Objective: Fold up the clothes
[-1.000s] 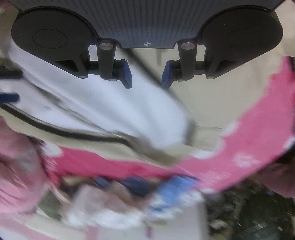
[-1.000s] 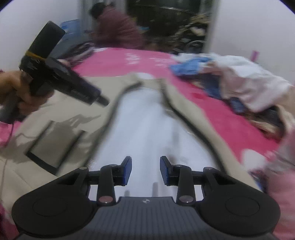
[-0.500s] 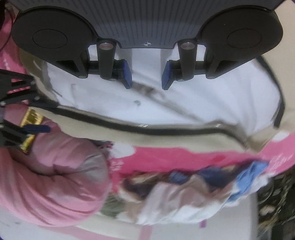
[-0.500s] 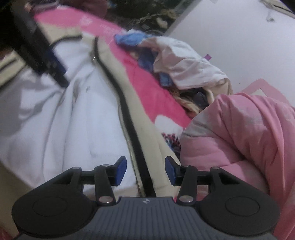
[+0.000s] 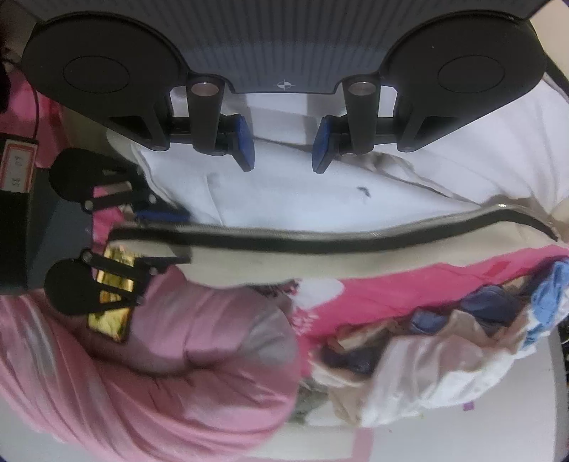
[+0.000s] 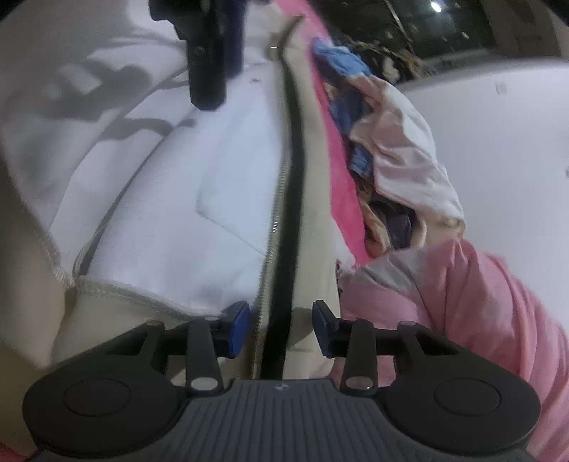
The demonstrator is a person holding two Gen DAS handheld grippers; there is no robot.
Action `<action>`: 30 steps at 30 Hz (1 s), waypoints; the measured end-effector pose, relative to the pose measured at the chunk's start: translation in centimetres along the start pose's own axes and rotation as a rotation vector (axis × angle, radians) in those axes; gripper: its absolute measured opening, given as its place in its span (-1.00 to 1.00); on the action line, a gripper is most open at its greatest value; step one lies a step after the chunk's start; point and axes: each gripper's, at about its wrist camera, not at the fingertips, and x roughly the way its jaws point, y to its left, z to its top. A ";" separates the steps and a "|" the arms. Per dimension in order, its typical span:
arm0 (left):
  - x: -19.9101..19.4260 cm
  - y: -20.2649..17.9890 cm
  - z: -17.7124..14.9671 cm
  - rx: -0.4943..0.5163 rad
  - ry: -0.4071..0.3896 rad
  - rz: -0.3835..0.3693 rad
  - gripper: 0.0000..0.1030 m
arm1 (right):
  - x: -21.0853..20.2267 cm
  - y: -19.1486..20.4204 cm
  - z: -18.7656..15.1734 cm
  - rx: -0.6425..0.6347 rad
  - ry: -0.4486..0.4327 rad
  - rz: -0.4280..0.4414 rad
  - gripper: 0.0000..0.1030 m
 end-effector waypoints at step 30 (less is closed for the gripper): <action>-0.5 2.1 -1.1 -0.133 0.044 0.004 -0.24 | -3.6 -14.6 -0.5 1.093 -0.172 0.689 -0.96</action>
